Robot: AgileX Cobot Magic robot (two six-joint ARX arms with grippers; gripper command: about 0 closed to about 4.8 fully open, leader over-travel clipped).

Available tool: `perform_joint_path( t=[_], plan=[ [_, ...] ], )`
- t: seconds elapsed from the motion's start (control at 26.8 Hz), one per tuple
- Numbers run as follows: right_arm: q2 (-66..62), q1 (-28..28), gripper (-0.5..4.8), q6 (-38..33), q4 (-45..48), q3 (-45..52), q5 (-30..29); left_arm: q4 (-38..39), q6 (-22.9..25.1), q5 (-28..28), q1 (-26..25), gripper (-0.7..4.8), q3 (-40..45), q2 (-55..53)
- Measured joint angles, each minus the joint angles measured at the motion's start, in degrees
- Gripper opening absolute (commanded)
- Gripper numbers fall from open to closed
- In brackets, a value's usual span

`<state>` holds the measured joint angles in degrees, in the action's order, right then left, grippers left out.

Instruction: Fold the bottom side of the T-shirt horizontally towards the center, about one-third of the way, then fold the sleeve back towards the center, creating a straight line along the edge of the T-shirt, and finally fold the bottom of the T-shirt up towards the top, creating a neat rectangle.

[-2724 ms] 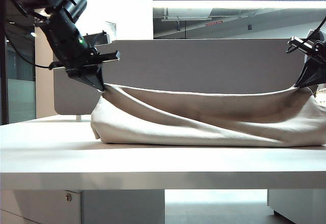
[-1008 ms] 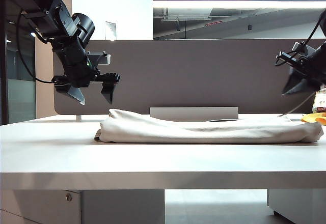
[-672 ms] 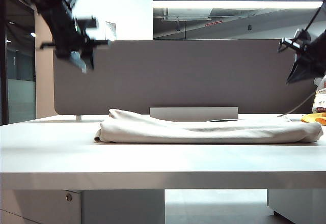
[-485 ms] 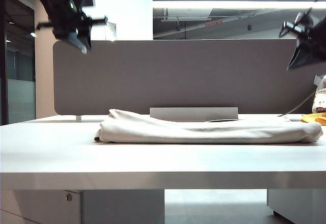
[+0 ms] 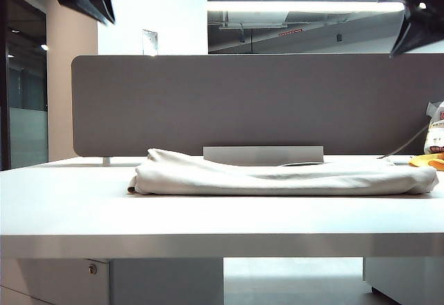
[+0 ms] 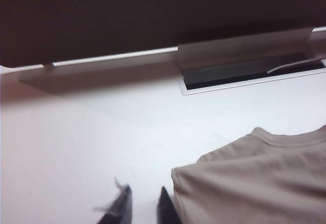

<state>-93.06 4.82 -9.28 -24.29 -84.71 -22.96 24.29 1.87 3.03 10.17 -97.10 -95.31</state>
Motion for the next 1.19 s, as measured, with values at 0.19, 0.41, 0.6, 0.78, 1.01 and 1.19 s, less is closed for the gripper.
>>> perform_joint_path(
  t=[0.19,0.41,0.6,0.78,1.01,1.19],
  plan=[
    [5.57,-1.77,-0.06,0.17,0.90,3.50,0.76,-0.70,0.02,0.00,0.02,0.66,7.23,7.82],
    [11.89,-3.48,-0.05,0.17,1.77,10.16,1.38,-3.63,-0.72,0.02,0.07,0.66,20.22,18.23],
    [23.32,-4.31,-0.06,-1.70,7.52,25.57,2.40,-6.99,-1.73,-2.43,3.67,0.64,36.61,31.32],
    [30.88,-4.63,-0.06,-2.45,10.01,33.92,3.50,-7.98,-3.56,-5.25,7.69,0.64,45.20,37.73],
    [41.86,-4.83,-0.06,-2.71,12.46,49.24,5.18,-10.60,-5.81,-8.20,10.71,0.64,55.52,45.42],
    [54.31,-4.81,-0.06,-3.58,16.24,60.52,7.61,-12.48,-5.84,-10.80,14.51,0.63,62.53,49.99]
  ],
)
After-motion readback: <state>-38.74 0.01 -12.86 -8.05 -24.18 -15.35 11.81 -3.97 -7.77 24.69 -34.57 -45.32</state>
